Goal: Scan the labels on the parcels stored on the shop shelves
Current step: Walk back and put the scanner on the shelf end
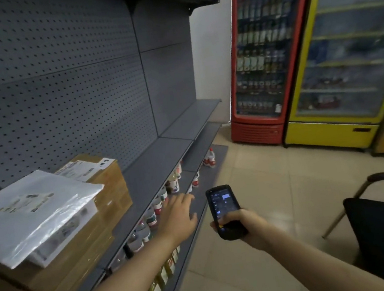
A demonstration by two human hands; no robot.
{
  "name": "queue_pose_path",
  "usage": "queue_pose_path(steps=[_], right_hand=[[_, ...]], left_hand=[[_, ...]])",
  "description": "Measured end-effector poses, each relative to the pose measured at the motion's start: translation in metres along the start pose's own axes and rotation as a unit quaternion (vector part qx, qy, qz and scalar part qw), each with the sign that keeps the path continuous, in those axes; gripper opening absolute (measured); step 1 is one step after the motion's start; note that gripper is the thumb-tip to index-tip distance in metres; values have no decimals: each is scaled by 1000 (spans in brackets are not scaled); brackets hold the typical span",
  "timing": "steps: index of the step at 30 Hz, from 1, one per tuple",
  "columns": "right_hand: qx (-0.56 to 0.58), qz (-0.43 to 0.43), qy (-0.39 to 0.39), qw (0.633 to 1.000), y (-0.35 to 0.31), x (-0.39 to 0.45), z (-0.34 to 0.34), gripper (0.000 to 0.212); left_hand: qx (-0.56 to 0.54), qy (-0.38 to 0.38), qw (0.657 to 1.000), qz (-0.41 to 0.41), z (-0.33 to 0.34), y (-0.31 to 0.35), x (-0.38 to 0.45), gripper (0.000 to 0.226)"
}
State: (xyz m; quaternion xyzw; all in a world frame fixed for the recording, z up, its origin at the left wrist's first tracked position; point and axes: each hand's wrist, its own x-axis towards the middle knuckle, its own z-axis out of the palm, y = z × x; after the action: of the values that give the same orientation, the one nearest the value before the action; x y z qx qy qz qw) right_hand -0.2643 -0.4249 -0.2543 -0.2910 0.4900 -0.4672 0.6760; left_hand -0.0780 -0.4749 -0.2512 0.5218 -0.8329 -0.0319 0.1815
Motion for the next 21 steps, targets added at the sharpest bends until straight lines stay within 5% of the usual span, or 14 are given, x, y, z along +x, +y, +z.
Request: queue_pose_path(steps=[21], right_hand=[[82, -27, 102, 991, -123, 178, -71, 35]], left_hand=[[59, -92, 991, 71, 66, -25, 281, 35]])
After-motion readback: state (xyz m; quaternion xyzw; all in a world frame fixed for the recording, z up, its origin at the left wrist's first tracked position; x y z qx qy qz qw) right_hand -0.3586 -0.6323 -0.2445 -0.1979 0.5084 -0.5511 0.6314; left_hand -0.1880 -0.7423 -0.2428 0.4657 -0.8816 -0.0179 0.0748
